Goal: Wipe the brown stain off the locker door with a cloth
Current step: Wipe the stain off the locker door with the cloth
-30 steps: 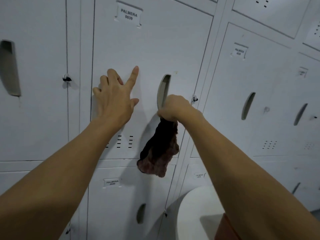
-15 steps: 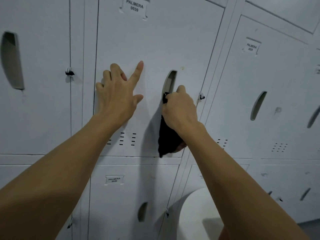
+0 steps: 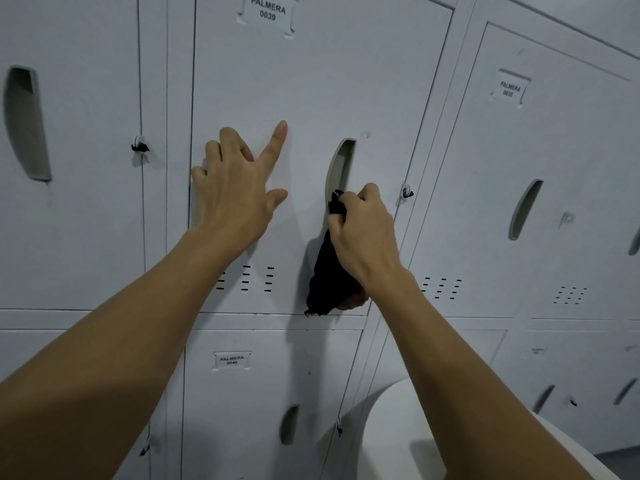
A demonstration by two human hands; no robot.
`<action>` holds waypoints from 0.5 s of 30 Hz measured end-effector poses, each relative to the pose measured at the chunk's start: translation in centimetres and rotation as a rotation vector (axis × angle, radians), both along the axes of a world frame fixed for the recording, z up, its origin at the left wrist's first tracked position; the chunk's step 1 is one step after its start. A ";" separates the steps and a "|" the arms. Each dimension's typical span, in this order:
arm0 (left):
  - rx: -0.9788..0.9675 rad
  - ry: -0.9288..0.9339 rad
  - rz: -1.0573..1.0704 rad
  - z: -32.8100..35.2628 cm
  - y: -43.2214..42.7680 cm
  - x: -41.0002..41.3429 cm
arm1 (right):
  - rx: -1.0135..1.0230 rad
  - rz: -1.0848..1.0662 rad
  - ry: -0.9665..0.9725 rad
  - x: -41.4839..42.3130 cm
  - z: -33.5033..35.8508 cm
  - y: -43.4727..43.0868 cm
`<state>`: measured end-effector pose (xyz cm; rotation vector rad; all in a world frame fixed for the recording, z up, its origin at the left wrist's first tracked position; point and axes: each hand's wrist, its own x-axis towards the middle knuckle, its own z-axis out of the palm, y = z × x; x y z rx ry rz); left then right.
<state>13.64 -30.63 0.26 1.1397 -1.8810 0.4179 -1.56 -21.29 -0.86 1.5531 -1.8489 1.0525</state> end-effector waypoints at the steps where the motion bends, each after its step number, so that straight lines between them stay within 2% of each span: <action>1: -0.001 0.000 -0.005 0.0 0.0 0.0 | 0.004 0.011 -0.054 -0.3 0.5 0.1; 3: 0.005 -0.001 -0.012 -0.1 -0.1 0.1 | -0.049 0.034 -0.175 -1.3 1.0 0.3; 7: 0.009 0.006 -0.014 -0.2 -0.2 0.1 | -0.369 0.001 -0.284 -3.3 -0.5 1.3; 10: 0.007 0.003 -0.019 -0.2 -0.2 -0.1 | -0.458 0.103 -0.122 -3.8 -2.4 1.0; 15: 0.011 0.002 -0.018 -0.1 -0.4 0.0 | -0.313 0.211 0.157 -3.8 -4.3 -1.4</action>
